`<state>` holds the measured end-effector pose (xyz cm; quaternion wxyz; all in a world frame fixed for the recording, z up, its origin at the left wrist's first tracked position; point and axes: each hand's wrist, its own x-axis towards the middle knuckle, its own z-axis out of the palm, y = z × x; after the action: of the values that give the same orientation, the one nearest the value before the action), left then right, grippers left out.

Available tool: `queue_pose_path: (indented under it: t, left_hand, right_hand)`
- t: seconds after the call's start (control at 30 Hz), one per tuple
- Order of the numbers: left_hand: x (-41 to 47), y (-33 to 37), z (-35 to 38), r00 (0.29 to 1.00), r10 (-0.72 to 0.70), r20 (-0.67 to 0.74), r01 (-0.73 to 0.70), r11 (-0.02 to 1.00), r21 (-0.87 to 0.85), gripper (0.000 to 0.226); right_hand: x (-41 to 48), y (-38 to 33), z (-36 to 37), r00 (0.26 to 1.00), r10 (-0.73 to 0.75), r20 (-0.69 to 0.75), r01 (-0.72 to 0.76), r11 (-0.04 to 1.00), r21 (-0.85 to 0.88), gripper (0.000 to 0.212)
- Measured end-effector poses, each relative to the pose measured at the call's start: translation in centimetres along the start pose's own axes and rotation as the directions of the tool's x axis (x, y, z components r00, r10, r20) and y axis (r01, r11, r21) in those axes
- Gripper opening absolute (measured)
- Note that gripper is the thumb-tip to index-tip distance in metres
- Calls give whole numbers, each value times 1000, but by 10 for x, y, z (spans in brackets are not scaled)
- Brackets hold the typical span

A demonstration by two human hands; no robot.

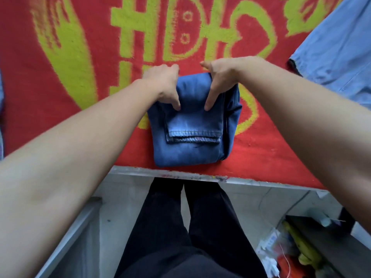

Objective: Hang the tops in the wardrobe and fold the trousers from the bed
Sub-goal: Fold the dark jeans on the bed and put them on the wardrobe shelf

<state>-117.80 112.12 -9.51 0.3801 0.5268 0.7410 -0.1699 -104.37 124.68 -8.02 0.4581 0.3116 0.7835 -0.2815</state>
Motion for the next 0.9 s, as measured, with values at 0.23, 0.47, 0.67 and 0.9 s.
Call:
queue_pose_path:
  t: [0.23,0.47,0.67,0.9]
  left_hand:
    - [-42,6,41,987,4,-164,-7,1000,-20,36]
    - [-113,10,35,935,32,-353,-32,999,6,25]
    - [-205,6,-28,791,40,-611,-51,999,0,30]
    - [-320,16,-133,665,6,-747,58,997,59,27]
  right_hand:
    - [-34,-12,35,993,-72,-97,66,996,-59,90]
    - [-113,-36,55,894,-106,-436,51,989,-136,37]
    - [-209,-72,30,724,-145,-674,44,985,-165,56]
    - [-331,-108,-38,508,-213,-834,20,972,-236,54]
